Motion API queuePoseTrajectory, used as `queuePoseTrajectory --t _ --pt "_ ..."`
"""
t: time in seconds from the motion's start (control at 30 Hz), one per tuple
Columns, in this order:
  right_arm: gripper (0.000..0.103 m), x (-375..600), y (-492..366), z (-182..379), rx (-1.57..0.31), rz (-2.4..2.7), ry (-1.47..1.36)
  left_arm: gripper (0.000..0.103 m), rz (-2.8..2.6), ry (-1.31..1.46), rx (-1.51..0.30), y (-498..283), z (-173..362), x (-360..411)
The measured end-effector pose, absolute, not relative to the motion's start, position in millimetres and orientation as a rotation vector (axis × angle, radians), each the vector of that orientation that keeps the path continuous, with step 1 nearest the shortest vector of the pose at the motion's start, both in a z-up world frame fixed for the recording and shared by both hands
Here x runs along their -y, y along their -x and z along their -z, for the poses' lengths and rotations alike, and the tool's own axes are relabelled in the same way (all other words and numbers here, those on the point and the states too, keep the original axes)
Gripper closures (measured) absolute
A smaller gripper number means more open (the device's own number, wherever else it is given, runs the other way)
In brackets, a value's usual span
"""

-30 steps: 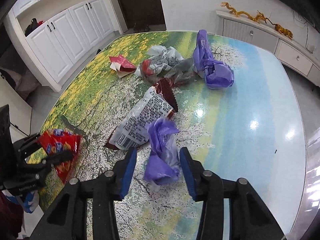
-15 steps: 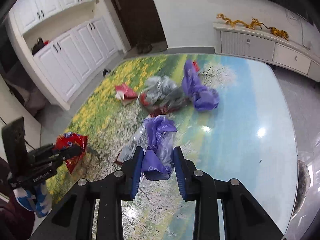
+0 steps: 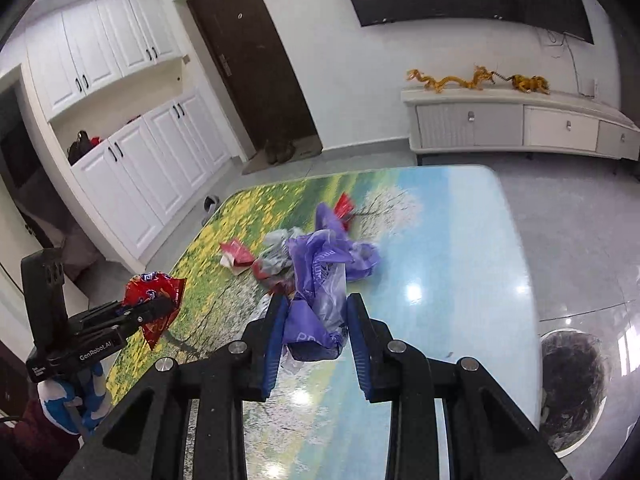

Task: Collect trash
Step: 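Carry both items to the bin and open both grippers over it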

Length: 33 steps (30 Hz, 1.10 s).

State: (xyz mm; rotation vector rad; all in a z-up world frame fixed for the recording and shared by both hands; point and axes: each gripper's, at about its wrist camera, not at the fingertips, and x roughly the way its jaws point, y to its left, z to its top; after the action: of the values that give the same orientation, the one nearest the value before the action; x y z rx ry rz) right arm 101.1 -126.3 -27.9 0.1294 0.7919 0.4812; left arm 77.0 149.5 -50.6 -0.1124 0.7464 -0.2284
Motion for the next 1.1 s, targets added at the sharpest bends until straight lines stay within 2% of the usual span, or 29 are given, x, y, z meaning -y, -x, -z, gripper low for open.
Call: queuePoseTrajectory --t 0.53,0.77,1.1 --pt "0.074 282.8 -77.4 18.2 -0.690 -0.198 -0.293 0.080 0.493 0.016 -0.713 -130.3 7.4 18.8" --pt "0.074 345.9 -76.8 50.2 -0.738 -0.040 -0.392 0.080 0.634 -0.073 -0.751 -150.2 14.7 113.3" --pt "0.072 409.6 -86.6 131.0 -0.893 0.096 -0.511 0.078 0.790 -0.170 -0.909 -174.4 71.6 247.1"
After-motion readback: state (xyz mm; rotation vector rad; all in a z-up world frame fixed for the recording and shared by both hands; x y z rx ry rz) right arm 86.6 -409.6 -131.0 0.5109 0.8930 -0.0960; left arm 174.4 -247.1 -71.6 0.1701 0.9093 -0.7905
